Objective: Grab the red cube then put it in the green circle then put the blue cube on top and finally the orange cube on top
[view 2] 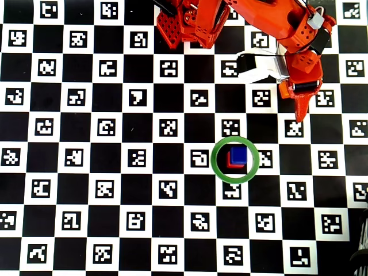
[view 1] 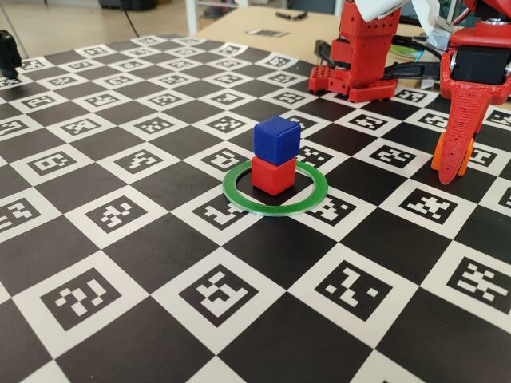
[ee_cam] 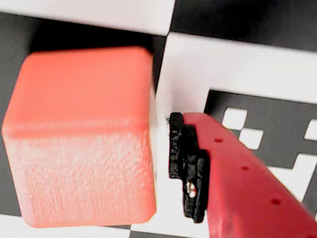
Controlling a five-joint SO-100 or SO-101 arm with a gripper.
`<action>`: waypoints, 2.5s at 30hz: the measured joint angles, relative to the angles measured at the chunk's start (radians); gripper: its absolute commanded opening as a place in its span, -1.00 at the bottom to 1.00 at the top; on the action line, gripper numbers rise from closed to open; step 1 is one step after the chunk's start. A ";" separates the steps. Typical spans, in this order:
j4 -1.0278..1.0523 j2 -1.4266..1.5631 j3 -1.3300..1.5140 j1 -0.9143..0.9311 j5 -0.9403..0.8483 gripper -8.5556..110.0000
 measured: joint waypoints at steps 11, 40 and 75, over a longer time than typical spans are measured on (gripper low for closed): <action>0.015 -0.008 -0.002 0.000 -0.064 -0.01; 0.026 -0.008 -0.002 0.028 -0.178 -0.56; 0.695 -0.009 -0.638 0.434 -0.503 -0.71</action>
